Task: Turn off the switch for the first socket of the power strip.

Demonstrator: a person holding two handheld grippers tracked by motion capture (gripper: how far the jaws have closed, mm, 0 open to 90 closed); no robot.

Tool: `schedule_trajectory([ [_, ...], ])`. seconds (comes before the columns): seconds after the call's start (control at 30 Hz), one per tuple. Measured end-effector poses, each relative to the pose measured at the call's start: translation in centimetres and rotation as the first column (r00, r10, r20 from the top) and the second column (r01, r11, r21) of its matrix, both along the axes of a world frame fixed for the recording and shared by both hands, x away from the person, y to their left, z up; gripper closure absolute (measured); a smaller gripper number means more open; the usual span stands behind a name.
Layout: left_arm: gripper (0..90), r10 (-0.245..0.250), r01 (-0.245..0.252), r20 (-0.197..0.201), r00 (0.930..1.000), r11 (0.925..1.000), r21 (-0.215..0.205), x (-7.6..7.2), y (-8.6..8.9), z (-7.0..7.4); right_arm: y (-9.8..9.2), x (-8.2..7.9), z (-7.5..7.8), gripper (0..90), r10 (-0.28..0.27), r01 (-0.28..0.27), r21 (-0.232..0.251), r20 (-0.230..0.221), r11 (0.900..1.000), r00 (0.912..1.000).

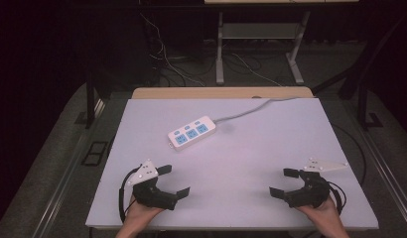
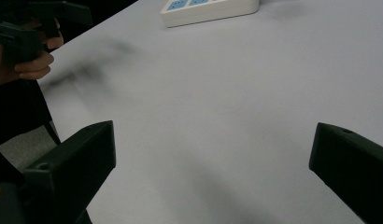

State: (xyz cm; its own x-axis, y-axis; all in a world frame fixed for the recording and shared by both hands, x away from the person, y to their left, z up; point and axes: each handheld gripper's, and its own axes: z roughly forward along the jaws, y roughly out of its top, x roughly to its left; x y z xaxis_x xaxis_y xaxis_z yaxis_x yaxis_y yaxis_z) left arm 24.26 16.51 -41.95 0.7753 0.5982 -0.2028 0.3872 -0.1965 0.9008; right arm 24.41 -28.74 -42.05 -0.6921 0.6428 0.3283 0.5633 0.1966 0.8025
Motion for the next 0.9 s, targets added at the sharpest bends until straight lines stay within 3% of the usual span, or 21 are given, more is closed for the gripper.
schedule_trajectory([
  [0.67,0.0,0.019,-0.019,-0.01,0.9998,0.9997,-0.015,-0.04,0.67,0.04,0.23,0.0,-0.04,0.3,0.025,-0.026,-0.012,-0.008,1.0,0.9996],
  [0.9,0.0,0.006,-0.006,-0.019,0.9998,1.0,0.002,0.02,0.43,0.1,0.2,-0.01,-0.03,0.3,0.027,-0.027,-0.009,-0.011,1.0,0.9996],
])
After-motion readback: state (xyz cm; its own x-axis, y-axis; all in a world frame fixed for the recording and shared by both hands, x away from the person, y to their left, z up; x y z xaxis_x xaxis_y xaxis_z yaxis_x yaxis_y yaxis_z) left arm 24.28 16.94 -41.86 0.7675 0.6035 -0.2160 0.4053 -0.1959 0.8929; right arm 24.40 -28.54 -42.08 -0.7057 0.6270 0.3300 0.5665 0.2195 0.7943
